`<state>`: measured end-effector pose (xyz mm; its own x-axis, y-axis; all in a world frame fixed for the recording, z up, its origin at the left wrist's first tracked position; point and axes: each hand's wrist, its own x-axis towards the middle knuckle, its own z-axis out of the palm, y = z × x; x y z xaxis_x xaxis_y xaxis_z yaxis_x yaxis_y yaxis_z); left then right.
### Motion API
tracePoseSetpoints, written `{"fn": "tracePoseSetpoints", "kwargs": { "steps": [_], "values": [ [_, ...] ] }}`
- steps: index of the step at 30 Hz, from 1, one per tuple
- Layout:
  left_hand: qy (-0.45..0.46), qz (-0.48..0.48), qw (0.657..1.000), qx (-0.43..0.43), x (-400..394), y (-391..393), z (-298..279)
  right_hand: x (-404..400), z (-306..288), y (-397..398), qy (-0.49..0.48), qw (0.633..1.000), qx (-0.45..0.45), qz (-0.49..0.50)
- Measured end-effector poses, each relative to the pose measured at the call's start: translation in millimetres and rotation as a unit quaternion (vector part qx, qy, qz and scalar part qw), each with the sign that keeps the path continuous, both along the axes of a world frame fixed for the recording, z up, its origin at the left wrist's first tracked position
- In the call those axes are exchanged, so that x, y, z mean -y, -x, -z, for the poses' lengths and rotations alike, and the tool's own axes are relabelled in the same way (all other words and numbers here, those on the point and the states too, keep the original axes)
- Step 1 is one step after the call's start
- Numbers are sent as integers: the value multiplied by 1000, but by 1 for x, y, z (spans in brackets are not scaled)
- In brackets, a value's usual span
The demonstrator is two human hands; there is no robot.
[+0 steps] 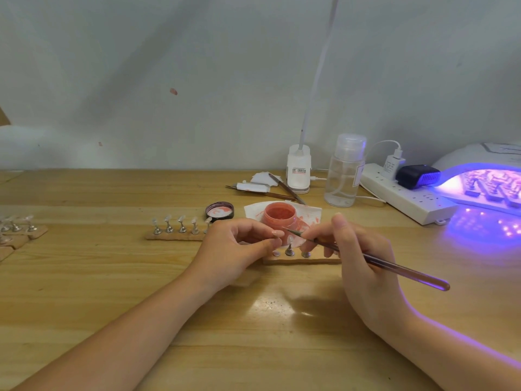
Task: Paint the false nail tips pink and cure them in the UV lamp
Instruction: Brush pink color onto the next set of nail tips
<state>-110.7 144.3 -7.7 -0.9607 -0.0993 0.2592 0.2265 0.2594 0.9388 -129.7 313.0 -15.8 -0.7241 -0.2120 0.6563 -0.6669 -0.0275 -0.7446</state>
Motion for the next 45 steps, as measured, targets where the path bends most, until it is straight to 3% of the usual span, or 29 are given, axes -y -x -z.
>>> {"fn": "tracePoseSetpoints", "kwargs": {
  "steps": [11,17,24,29,35,41,45],
  "values": [
    [17,4,1000,19,0,-2,-1,-1,-4,4,-130,989,-46,50],
    [30,4,999,24,0,-1,0,-4,3,2,-16,1000,3,-9],
    [28,3,999,25,1,-1,0,-2,2,7,-64,998,6,3],
    [12,15,1000,12,0,-2,1,-3,3,3,14,999,32,-19],
    [18,27,999,4,1,-1,2,-2,2,3,-41,999,1,15],
    [5,15,1000,9,0,1,2,-2,3,1,-9,1000,-13,6],
    [9,20,1000,10,0,-1,2,-1,2,3,-65,997,-24,31]
  ]
}}
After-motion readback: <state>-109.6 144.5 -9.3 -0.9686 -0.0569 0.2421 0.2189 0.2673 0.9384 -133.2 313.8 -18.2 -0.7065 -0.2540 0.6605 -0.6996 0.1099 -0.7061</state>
